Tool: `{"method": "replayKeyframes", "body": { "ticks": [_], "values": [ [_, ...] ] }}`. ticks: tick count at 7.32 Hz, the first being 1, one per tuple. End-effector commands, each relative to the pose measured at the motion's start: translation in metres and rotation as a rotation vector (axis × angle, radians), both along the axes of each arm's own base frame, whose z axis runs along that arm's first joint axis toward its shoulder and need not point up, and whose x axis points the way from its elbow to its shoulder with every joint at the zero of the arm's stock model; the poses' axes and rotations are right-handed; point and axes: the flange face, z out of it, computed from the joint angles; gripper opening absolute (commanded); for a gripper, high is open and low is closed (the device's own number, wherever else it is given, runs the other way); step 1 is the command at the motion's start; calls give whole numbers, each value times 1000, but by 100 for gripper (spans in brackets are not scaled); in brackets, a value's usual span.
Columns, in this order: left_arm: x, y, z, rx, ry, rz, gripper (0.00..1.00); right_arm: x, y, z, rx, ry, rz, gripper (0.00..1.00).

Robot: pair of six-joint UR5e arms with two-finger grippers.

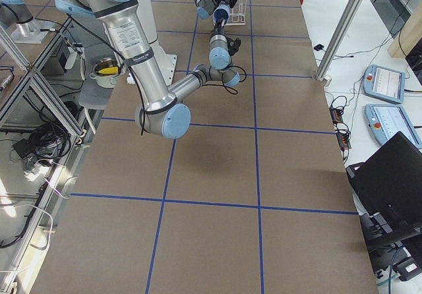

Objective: Hang cup on cup holder
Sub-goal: 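Bring the cup toward the left gripper while the left arm reaches in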

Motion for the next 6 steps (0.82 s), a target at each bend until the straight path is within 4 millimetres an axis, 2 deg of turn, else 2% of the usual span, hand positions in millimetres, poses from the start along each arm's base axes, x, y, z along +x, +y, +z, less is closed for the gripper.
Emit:
{"method": "replayKeyframes", "body": {
  "ticks": [1, 6],
  "values": [
    [4, 7, -1, 7, 14, 15, 98, -3, 4, 12, 29, -39, -10, 0],
    [2, 10, -4, -2, 45, 41, 98, -5, 11, 9, 44, -66, -29, 0]
  ]
}}
